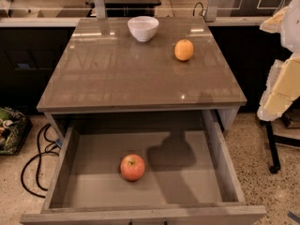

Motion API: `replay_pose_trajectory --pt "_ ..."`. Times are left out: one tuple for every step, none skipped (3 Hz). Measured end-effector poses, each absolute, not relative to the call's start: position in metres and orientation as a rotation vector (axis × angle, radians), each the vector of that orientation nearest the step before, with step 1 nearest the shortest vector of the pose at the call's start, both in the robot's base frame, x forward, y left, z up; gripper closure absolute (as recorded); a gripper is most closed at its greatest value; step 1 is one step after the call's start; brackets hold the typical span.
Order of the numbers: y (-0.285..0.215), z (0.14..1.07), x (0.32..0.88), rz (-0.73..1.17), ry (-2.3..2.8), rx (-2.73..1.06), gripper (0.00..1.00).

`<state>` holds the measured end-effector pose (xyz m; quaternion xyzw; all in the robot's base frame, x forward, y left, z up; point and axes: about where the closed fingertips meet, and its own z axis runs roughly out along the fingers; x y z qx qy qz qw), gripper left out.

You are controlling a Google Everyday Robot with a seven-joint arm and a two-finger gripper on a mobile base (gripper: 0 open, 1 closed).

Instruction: Pick apple from top drawer and place on counter

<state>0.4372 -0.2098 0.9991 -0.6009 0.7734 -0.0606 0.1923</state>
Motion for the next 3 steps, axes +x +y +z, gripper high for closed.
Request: replay_pose_trajectory --pt "-0.21 0.999 0.437 -0.17 2.171 -1.687 0.0" --pt "-0.216 0.985 0.431 -0.121 2.132 -1.659 0.0" --pt "-0.221 0.955 0.422 -0.038 2.055 -1.627 0.0"
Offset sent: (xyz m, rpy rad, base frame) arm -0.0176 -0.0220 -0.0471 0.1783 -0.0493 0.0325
